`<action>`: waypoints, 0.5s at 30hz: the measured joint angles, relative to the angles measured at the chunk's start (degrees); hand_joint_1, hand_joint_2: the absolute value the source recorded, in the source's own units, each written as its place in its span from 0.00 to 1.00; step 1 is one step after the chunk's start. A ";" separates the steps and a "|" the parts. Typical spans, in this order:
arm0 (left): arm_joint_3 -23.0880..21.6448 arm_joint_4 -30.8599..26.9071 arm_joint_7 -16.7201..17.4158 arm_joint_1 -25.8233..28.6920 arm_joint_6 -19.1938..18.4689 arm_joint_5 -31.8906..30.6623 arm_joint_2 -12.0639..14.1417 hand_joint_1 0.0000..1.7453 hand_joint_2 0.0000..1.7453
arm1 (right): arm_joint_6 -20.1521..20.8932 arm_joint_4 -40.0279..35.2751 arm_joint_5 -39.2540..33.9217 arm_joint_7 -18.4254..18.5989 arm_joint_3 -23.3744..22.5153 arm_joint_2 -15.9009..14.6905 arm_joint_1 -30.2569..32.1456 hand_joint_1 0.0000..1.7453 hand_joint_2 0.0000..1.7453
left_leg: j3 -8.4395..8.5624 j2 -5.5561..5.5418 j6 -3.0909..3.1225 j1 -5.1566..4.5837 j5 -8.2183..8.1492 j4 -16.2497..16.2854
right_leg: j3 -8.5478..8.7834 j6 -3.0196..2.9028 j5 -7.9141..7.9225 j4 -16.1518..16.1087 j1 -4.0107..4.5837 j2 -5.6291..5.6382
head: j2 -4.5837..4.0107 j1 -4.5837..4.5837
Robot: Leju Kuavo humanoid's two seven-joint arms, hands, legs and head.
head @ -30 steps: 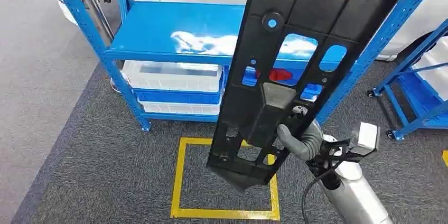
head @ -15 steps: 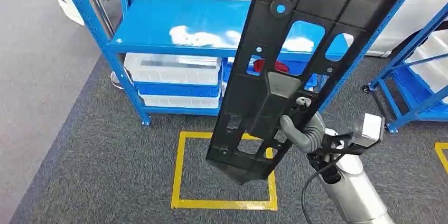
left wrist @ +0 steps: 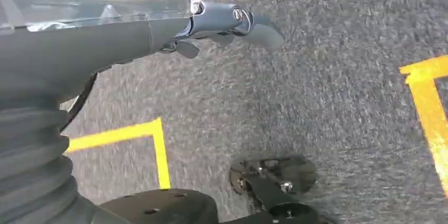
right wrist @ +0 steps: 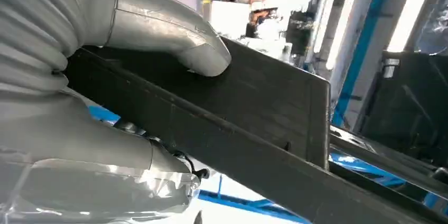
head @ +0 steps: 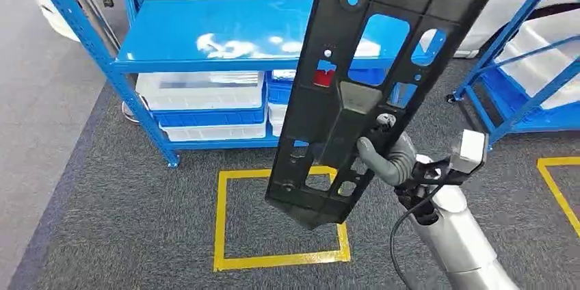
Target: Take the parts from the cabinet and place them on the table.
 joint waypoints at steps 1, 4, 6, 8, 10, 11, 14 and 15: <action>0.00 0.00 0.00 -0.01 0.00 0.00 0.02 0.00 1.00 | 0.02 0.00 -0.02 0.00 0.02 0.00 -0.09 1.00 1.00 | -0.17 0.59 0.10 -0.14 -0.08 0.10 | -0.24 0.43 0.27 -0.17 -0.08 0.54 | 0.00 -0.02; 0.02 0.00 -0.04 -0.17 -0.02 -0.09 -0.11 0.00 1.00 | 0.15 0.00 -0.17 0.11 0.22 0.17 -1.10 1.00 1.00 | -0.16 2.85 1.16 0.48 0.71 -0.90 | -2.23 1.20 -2.36 3.32 0.27 -3.30 | 0.00 0.00; 0.02 0.00 0.00 0.05 -0.02 -0.15 -0.11 0.00 1.00 | 0.11 0.00 -0.50 0.17 0.35 0.65 -1.45 1.00 1.00 | -0.23 4.34 1.32 0.34 0.67 -0.87 | -6.24 1.64 -6.51 12.02 0.03 -4.65 | 0.00 0.00; 0.02 0.00 0.26 0.17 -0.04 -0.31 -0.11 0.00 1.00 | -0.09 0.00 -0.79 0.26 0.33 1.01 -0.91 1.00 1.00 | -0.28 5.87 1.33 0.32 0.63 -0.80 | -8.90 2.02 -7.71 17.72 -0.17 -4.94 | 0.00 0.00; 0.00 0.00 0.33 0.10 -0.09 -0.53 -0.11 0.00 1.00 | -0.42 -0.22 -0.83 0.13 0.11 1.14 0.32 1.00 1.00 | -0.20 7.09 1.16 0.35 0.43 -0.68 | -6.11 2.20 -3.97 12.44 -0.45 -5.39 | 0.00 0.00; 0.00 0.00 0.35 0.11 -0.13 -0.63 -0.13 0.00 1.00 | -0.55 -0.48 -0.72 0.04 -0.02 1.16 0.89 1.00 1.00 | -0.12 7.59 1.00 0.35 0.25 -0.52 | -3.37 2.15 -1.55 7.29 -0.46 -6.17 | 0.00 0.00; -0.02 0.00 0.44 0.12 -0.17 -0.98 -0.13 0.00 1.00 | -0.94 -1.31 -0.46 -0.07 -0.44 1.18 1.83 1.00 1.00 | -0.13 8.83 0.06 -0.34 -0.27 -0.04 | -0.30 0.65 -0.25 0.44 0.42 -9.00 | 0.00 -0.02; -0.04 0.00 0.50 0.07 -0.20 -1.12 -0.13 0.00 1.00 | -1.01 -1.57 -0.35 -0.07 -0.63 1.18 2.30 1.00 1.00 | 0.03 9.45 -0.21 -0.40 -0.38 -0.03 | -0.49 0.48 -0.27 0.49 0.49 -8.56 | 0.00 -0.02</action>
